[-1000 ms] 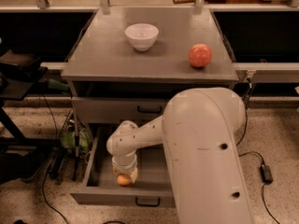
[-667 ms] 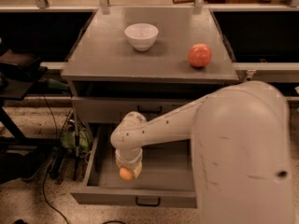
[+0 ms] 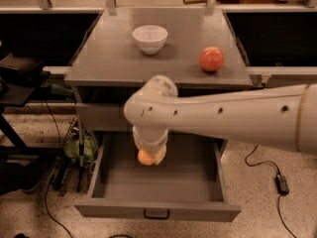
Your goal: Pick orange from middle drawer and place on counter
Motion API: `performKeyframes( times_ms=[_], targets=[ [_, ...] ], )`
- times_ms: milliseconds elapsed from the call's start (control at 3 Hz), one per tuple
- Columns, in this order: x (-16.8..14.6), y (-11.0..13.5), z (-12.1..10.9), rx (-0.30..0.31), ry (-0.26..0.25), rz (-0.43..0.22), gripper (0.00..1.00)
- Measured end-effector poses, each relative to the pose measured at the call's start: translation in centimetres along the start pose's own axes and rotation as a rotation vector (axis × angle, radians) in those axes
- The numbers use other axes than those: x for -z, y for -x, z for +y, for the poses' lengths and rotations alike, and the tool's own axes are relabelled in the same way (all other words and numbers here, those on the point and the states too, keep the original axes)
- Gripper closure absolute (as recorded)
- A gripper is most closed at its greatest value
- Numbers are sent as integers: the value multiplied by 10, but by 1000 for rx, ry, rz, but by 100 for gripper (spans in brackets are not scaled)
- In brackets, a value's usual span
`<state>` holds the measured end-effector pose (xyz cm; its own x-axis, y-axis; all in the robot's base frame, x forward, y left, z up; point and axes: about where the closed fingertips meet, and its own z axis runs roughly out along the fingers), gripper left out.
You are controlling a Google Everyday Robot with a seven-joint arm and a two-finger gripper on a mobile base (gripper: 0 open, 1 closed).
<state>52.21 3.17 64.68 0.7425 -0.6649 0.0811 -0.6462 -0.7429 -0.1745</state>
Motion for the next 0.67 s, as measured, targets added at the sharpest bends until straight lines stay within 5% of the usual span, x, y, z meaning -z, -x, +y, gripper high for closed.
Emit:
performKeyframes(
  times_ms=[667],
  targets=[
    [225,-57,-28,-19,-95,174,100]
  ],
)
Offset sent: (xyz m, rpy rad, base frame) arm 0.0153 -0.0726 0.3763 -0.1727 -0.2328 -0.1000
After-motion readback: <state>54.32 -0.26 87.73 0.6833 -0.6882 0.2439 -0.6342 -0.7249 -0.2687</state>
